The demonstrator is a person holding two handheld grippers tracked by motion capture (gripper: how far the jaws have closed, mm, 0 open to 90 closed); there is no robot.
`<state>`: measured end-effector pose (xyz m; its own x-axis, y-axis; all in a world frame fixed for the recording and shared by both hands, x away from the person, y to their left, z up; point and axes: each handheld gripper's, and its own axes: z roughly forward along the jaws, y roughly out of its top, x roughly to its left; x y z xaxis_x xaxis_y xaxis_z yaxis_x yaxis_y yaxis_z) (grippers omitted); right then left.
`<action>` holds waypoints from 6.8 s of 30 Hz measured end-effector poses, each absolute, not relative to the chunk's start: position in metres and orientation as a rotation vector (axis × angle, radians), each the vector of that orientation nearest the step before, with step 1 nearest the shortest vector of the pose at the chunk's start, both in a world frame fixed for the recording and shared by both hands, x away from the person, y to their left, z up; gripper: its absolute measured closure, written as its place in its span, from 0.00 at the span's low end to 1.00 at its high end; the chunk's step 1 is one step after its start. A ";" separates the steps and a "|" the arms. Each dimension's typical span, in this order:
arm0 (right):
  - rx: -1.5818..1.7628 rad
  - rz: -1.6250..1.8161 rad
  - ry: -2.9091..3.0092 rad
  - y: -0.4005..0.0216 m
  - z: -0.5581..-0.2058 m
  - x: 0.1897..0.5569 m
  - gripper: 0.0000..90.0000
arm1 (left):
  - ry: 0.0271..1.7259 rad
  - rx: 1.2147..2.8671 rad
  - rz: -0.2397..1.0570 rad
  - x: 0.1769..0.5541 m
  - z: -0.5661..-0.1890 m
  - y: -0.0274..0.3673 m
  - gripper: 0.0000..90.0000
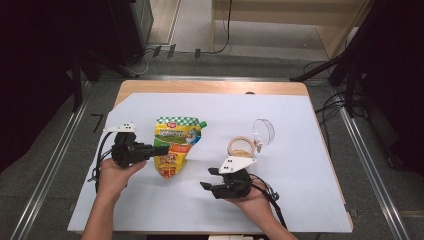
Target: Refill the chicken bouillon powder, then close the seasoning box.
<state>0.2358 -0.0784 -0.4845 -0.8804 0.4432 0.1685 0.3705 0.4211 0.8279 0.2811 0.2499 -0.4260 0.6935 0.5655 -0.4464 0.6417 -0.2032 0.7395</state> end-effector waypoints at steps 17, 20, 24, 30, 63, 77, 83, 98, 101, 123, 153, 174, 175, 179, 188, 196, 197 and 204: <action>0.720 1.470 2.592 -0.075 -0.484 0.237 0.53 | 0.898 1.876 -0.078 0.275 -0.425 0.253 0.81; 0.720 1.467 2.593 -0.075 -0.484 0.237 0.53 | 0.905 1.865 -0.069 0.273 -0.419 0.253 0.77; 0.730 1.463 2.591 -0.077 -0.483 0.239 0.53 | 0.905 1.872 -0.029 0.271 -0.412 0.253 0.75; 0.743 1.471 2.588 -0.080 -0.482 0.241 0.54 | 0.911 1.866 -0.015 0.269 -0.397 0.253 0.69; 0.766 1.435 2.613 -0.095 -0.466 0.248 0.56 | 1.000 1.880 0.046 0.289 -0.343 0.261 0.56; 0.782 1.437 2.618 -0.104 -0.456 0.247 0.60 | 1.103 1.853 0.145 0.300 -0.351 0.281 0.54; 0.786 1.444 2.615 -0.108 -0.449 0.249 0.61 | 1.119 1.855 0.156 0.304 -0.365 0.284 0.53; 0.848 1.472 2.583 -0.129 -0.432 0.257 0.64 | 1.137 1.871 0.121 0.311 -0.391 0.286 0.51; 0.861 1.475 2.572 -0.134 -0.429 0.259 0.64 | 1.140 1.871 0.114 0.313 -0.397 0.286 0.51; 0.974 1.480 2.456 -0.188 -0.399 0.274 0.71 | 1.140 1.886 0.092 0.314 -0.416 0.283 0.50; 1.156 1.399 2.296 -0.257 -0.382 0.284 1.00 | 1.140 1.914 0.093 0.315 -0.420 0.281 0.49; 1.235 1.344 2.330 -0.236 -0.434 0.304 1.00 | 1.147 1.916 0.103 0.315 -0.421 0.282 0.49; 1.236 1.345 2.331 -0.235 -0.435 0.304 1.00 | 1.147 1.917 0.103 0.315 -0.421 0.282 0.49; 1.215 1.347 2.341 -0.230 -0.435 0.305 1.00 | 1.146 1.917 0.100 0.315 -0.421 0.283 0.49; 1.197 1.361 2.348 -0.224 -0.433 0.302 1.00 | 1.152 1.910 0.103 0.315 -0.422 0.284 0.49; 1.140 1.375 2.369 -0.213 -0.429 0.296 1.00 | 1.154 1.913 0.102 0.315 -0.423 0.285 0.49; 1.134 1.376 2.374 -0.212 -0.428 0.296 1.00 | 1.155 1.912 0.103 0.315 -0.423 0.284 0.49; 1.111 1.379 2.391 -0.209 -0.429 0.295 0.89 | 1.159 1.911 0.104 0.315 -0.423 0.285 0.49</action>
